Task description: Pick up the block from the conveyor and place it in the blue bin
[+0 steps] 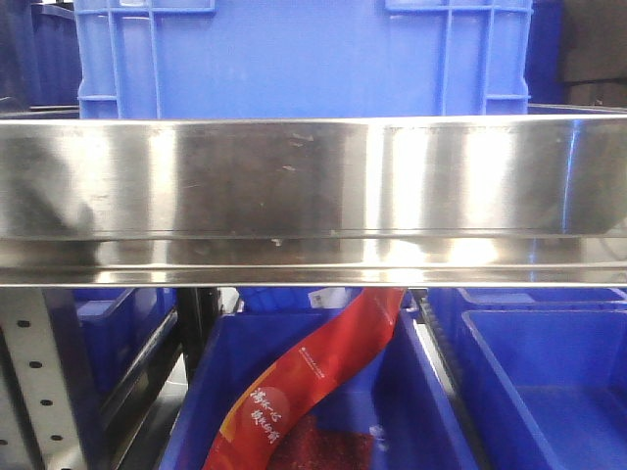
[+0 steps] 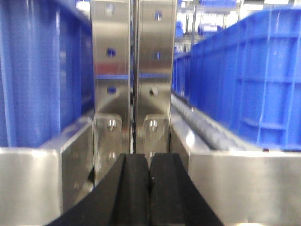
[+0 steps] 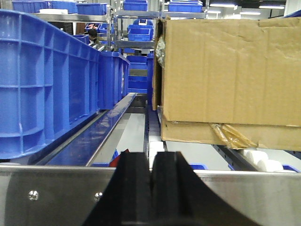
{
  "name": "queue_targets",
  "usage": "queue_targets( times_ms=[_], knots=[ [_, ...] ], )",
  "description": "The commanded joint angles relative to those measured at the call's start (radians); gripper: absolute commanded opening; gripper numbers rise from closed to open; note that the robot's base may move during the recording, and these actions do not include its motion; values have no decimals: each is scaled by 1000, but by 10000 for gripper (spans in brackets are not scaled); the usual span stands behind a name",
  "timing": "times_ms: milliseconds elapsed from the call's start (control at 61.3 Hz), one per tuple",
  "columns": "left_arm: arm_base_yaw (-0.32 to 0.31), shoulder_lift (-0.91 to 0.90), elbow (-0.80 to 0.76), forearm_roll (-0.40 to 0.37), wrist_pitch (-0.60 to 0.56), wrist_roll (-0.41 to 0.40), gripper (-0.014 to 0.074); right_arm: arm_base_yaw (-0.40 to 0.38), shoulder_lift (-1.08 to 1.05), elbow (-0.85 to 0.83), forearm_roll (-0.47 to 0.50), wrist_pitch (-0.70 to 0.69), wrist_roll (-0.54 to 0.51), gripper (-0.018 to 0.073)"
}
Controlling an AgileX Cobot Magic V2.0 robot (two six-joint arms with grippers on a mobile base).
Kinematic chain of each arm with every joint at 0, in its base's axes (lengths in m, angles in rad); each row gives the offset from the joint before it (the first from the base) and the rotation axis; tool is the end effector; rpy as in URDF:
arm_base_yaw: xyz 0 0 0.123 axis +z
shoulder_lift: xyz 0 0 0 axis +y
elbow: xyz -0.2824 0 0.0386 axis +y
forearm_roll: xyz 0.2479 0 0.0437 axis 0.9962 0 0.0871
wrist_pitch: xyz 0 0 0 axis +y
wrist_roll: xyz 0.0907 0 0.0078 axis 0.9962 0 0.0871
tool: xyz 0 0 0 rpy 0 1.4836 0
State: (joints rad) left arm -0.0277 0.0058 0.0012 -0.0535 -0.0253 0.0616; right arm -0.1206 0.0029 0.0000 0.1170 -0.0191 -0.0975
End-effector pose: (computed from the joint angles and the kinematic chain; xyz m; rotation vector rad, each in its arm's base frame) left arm 0.0566 -0.0015 0.2147 0.0251 1.4651 -0.0150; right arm 0.0559 -0.0070 0.2147 0.1045 1.4644 -0.0839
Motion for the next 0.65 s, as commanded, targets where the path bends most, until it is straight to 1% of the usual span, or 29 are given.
queue_targets(
  times_ms=[0,636],
  knots=[
    [5,-6,-1,8,-21,-2,-111,-4,-3,0,-8,-20,-7,-163],
    [5,-6,-1,8,-15,-2,-111,-4,-3,0,-8,-20,-7,-163]
  ],
)
